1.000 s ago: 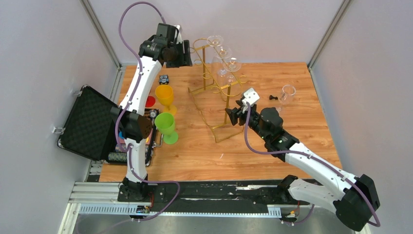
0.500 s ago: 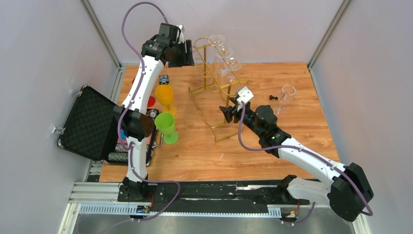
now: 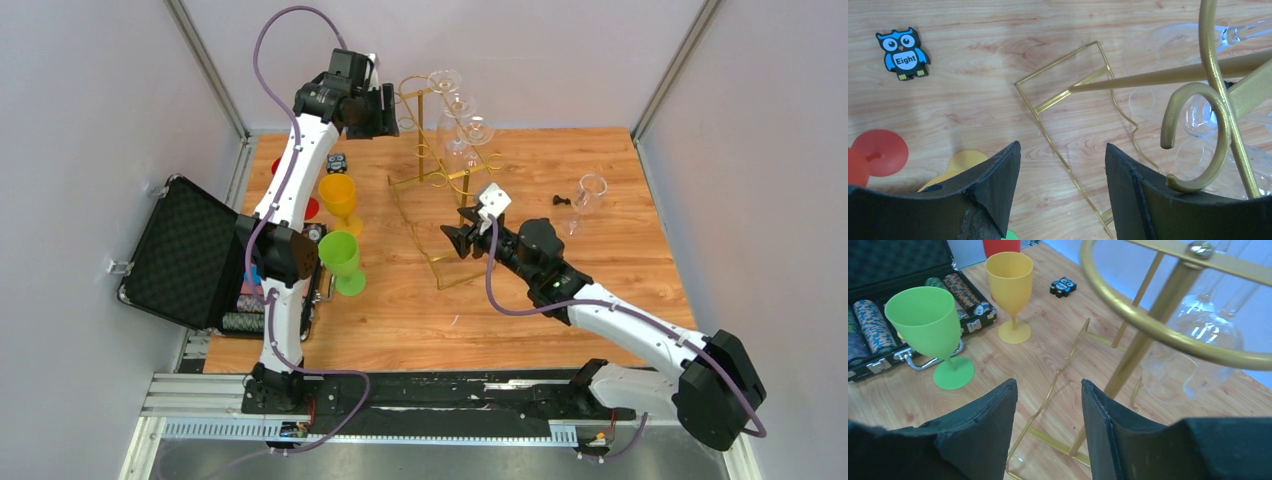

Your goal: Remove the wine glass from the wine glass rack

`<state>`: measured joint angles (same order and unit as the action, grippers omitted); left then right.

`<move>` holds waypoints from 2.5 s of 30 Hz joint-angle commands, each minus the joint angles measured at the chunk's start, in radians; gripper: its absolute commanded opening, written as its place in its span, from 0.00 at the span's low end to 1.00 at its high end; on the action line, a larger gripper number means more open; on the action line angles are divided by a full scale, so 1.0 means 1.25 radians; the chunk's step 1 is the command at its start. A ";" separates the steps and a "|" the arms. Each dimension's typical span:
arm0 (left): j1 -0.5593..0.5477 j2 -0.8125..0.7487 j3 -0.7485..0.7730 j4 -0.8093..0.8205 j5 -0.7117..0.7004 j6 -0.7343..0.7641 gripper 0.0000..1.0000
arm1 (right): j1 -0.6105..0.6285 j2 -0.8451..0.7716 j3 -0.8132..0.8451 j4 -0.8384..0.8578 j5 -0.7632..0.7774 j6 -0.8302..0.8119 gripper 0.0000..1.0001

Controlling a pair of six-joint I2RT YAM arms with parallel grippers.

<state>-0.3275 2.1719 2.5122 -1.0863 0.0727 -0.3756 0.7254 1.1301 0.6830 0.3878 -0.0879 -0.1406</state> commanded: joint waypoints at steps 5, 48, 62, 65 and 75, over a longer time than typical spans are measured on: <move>0.000 0.012 0.038 0.006 -0.020 0.010 0.70 | 0.054 0.041 0.035 0.052 -0.002 -0.010 0.51; 0.026 -0.016 0.007 0.008 -0.013 0.036 0.71 | -0.043 0.057 -0.061 0.242 0.022 -0.006 0.72; 0.035 -0.013 0.013 0.008 -0.006 0.042 0.71 | -0.042 0.121 -0.026 0.275 -0.084 0.032 0.70; 0.035 -0.008 0.025 0.005 -0.004 0.041 0.71 | -0.037 0.124 -0.028 0.278 -0.098 0.036 0.69; 0.035 0.008 0.055 -0.010 -0.002 0.051 0.72 | 0.013 0.129 -0.029 0.283 -0.100 0.033 0.67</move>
<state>-0.2863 2.1773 2.5336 -1.1046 0.0662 -0.3336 0.7021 1.2884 0.6128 0.6861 -0.1745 -0.1173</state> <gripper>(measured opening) 0.713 0.674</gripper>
